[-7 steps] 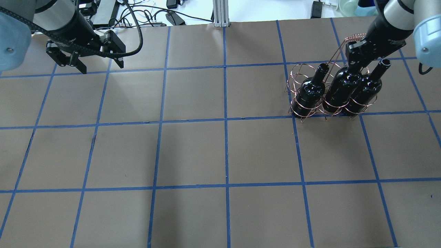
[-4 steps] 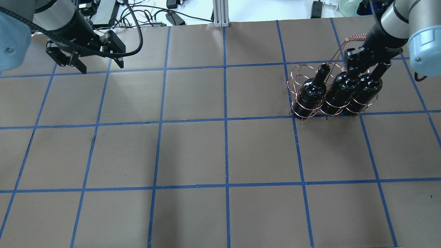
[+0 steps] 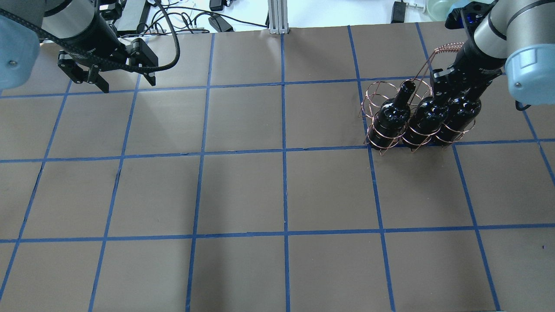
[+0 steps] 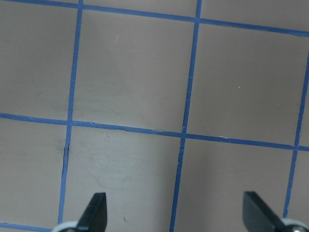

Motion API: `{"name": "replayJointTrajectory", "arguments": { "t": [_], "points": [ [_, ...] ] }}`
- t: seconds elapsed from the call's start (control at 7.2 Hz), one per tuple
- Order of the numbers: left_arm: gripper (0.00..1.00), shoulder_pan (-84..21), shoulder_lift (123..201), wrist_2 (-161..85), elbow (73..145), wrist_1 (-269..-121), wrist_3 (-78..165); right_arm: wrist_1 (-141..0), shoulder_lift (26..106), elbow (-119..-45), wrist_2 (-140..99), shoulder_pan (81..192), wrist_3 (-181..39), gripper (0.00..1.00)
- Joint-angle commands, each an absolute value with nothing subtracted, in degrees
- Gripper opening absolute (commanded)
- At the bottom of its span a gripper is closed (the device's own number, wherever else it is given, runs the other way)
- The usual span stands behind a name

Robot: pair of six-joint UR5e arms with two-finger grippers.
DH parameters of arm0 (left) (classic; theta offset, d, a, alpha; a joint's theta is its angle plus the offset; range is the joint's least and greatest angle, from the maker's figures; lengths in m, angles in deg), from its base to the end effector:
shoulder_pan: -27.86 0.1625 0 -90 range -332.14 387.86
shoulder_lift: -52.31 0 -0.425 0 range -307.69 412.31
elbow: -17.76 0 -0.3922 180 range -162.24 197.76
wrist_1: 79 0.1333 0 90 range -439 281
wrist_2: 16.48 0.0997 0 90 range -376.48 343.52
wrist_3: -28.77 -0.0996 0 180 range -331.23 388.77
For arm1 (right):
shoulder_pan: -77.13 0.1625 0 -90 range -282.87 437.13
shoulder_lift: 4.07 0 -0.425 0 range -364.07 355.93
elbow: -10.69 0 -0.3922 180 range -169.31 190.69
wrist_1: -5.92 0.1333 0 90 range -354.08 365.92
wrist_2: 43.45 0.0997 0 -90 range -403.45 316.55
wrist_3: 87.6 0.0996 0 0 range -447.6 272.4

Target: Place wine into wine basket

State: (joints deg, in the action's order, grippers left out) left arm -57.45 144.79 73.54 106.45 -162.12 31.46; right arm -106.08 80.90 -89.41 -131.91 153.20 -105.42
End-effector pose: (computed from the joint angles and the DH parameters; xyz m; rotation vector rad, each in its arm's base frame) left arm -0.0903 -0.5288 0.4899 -0.2018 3.1291 -0.1563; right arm 0.0052 -0.5440 0.3966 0.1087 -3.1268 0.1921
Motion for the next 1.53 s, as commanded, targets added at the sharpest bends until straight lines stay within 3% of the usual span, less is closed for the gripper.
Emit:
{"name": "replayJointTrajectory", "arguments": {
  "t": [0.0,0.42,0.83,1.39],
  "points": [
    [1.0,-57.5,144.9,73.5,106.4,-162.1,31.5,-105.5,81.5,-88.5,-132.5,153.9,-97.5,1.0],
    [1.0,-57.4,144.9,73.5,106.4,-162.1,31.4,-88.5,85.0,-77.4,-133.3,158.9,-89.6,1.0],
    [1.0,-57.5,144.9,73.4,106.4,-162.0,31.5,-83.0,89.2,-75.8,-132.3,168.8,-81.3,1.0],
    [1.0,-57.6,144.1,73.4,106.4,-162.1,31.5,-81.5,91.6,-76.8,-133.1,169.6,-83.8,1.0]
  ]
}}
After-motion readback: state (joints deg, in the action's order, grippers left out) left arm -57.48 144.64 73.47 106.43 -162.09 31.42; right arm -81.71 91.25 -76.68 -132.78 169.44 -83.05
